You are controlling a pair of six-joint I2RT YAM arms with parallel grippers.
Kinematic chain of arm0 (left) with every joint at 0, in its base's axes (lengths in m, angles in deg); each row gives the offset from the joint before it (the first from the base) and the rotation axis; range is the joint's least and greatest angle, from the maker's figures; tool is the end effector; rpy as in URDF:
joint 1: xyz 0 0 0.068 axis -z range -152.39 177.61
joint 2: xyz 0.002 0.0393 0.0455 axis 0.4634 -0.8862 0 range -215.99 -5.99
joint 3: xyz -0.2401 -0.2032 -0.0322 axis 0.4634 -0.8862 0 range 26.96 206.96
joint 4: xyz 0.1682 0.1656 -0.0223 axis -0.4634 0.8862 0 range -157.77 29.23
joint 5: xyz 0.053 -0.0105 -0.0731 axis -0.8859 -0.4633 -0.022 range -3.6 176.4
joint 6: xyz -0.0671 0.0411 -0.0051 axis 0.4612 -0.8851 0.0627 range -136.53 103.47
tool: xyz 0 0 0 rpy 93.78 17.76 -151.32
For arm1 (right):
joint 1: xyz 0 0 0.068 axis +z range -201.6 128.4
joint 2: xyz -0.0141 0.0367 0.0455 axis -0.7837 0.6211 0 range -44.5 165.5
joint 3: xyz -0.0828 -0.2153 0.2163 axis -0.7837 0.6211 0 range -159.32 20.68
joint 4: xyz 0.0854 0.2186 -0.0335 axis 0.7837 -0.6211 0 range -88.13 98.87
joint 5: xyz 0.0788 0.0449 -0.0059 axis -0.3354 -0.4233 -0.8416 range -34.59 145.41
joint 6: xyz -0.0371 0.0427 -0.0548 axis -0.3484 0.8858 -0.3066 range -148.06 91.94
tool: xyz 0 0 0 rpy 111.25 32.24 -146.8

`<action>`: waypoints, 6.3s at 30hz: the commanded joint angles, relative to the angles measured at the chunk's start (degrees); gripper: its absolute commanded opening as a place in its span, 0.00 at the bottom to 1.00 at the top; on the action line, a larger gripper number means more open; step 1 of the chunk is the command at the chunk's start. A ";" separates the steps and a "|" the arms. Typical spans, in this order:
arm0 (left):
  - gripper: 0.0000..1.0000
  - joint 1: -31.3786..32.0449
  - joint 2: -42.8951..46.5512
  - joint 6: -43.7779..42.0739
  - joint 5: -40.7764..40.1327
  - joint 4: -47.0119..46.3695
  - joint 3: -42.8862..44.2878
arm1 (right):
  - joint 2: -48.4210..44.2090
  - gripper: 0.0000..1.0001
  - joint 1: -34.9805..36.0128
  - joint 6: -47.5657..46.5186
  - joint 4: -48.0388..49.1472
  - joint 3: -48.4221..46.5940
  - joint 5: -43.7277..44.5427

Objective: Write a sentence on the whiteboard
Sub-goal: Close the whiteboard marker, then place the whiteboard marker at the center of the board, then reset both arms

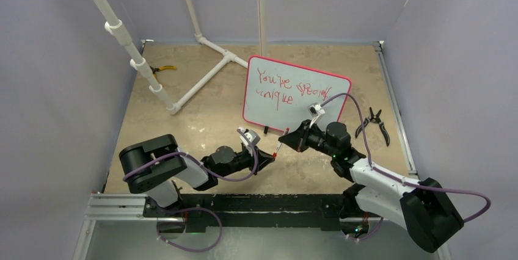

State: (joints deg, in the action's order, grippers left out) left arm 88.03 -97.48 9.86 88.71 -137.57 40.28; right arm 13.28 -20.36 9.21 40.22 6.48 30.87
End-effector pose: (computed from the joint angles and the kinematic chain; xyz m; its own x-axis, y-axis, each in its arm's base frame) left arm 0.1318 -0.2376 0.1995 -0.4594 -0.0905 -0.8836 0.7641 0.4669 -0.4451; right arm 0.1459 0.1213 0.2385 -0.6400 0.2560 -0.7244 -0.5420 0.5178 0.6619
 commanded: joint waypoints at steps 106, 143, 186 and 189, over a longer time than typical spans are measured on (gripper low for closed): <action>0.00 -10.50 16.51 -0.03 34.70 15.12 17.32 | -3.04 0.00 5.83 -10.56 -15.88 -0.57 -25.51; 0.00 -21.85 31.01 7.54 1.57 53.08 5.18 | -13.05 0.99 -0.77 -11.24 -35.30 -24.96 28.16; 0.96 -34.23 40.99 -3.13 -30.21 91.22 44.67 | -39.19 0.99 -9.64 -21.60 -23.59 -20.77 49.59; 0.97 -34.23 41.19 -7.62 -30.78 89.53 45.35 | -40.20 0.99 -9.58 -21.96 -22.92 -19.86 49.59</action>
State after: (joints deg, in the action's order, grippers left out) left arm 54.22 -55.93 10.54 61.65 -51.32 83.65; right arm -25.82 -29.89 -10.15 13.73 -13.69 78.54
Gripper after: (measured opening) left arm 0.964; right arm 0.984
